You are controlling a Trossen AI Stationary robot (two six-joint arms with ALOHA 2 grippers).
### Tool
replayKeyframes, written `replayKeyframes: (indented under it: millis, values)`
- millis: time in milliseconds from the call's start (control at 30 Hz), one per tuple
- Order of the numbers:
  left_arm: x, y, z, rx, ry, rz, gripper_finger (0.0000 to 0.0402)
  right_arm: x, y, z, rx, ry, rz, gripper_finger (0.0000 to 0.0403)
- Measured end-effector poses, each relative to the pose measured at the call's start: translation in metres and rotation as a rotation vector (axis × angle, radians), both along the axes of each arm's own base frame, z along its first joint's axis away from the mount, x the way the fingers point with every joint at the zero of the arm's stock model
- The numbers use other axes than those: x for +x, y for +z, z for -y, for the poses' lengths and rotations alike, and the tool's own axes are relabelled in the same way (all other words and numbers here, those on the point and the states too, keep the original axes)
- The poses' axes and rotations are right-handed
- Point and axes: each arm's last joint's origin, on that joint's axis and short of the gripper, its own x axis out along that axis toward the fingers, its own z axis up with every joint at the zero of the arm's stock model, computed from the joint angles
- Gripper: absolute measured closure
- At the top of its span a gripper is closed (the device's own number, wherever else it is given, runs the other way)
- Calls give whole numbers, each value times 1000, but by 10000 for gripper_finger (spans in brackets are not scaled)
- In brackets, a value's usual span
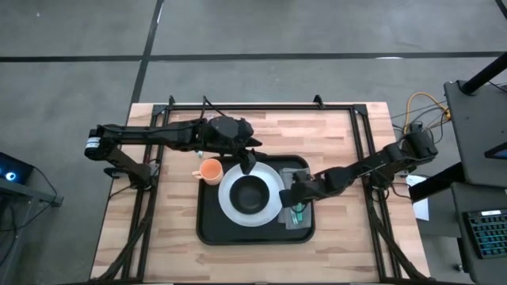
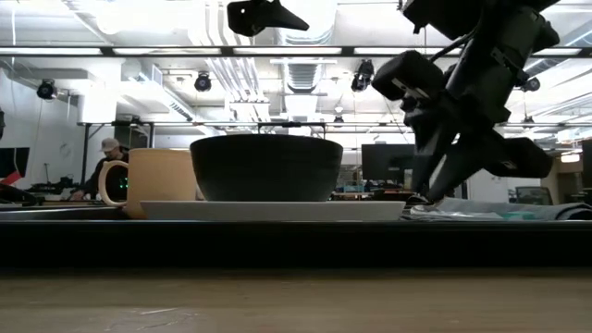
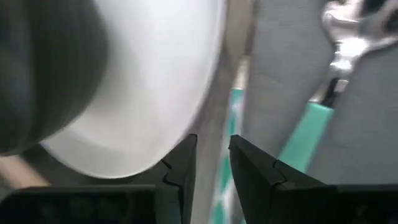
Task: Set up tray
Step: Put the blue knife on the gray napkin
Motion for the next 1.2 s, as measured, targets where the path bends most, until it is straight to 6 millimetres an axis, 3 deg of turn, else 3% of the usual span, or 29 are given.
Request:
replayKeyframes:
  millis: [467,667,933,1200]
  values:
    - [-14,5,1,-3,-11,-38,175,16,-16,-6,-66,5,-185,317]
    - [-16,8,1,10,-22,-30,175,21,-11,-7,-92,58,-187,311]
    - [-17,8,1,9,-28,-30,175,24,-4,-10,-92,63,-164,386]
    - [-17,8,2,2,-42,-29,175,22,-6,-10,-77,34,-172,394]
